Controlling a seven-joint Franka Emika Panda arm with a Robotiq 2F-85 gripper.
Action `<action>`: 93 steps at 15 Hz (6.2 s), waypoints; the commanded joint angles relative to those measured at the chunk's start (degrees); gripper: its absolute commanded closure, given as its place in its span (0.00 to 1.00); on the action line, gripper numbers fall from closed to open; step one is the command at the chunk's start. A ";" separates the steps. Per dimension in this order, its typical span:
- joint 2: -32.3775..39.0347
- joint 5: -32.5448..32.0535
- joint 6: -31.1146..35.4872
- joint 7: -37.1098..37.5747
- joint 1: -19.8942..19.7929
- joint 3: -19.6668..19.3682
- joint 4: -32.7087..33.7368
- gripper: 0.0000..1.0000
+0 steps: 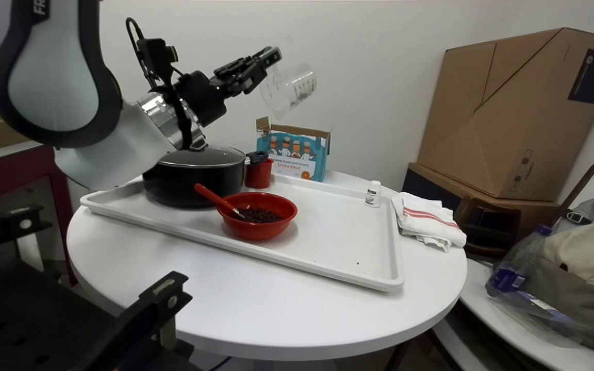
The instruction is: Move the object from the measuring cup to the red bowl
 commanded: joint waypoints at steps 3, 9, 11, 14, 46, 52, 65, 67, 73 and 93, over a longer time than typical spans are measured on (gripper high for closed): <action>1.31 1.47 0.05 4.67 11.54 -12.07 0.65 0.87; 3.29 4.09 -0.31 7.42 16.75 -16.13 0.81 0.87; 3.90 5.26 -0.31 8.21 17.84 -16.84 0.78 0.87; 4.00 7.07 -0.31 8.33 16.77 -15.40 1.02 0.87; -19.69 54.17 45.85 -28.48 -21.76 1.04 29.37 0.88; -18.51 72.30 45.55 -32.61 -23.98 -1.18 34.64 0.88; -13.94 108.49 49.85 -35.87 -32.54 -7.70 44.55 0.88; -11.26 114.05 52.70 -35.43 -34.30 -7.76 45.76 0.88; -3.64 129.96 69.09 -35.51 -38.17 -5.62 45.71 0.88; -3.39 142.09 98.01 -40.92 -50.53 9.34 28.68 0.91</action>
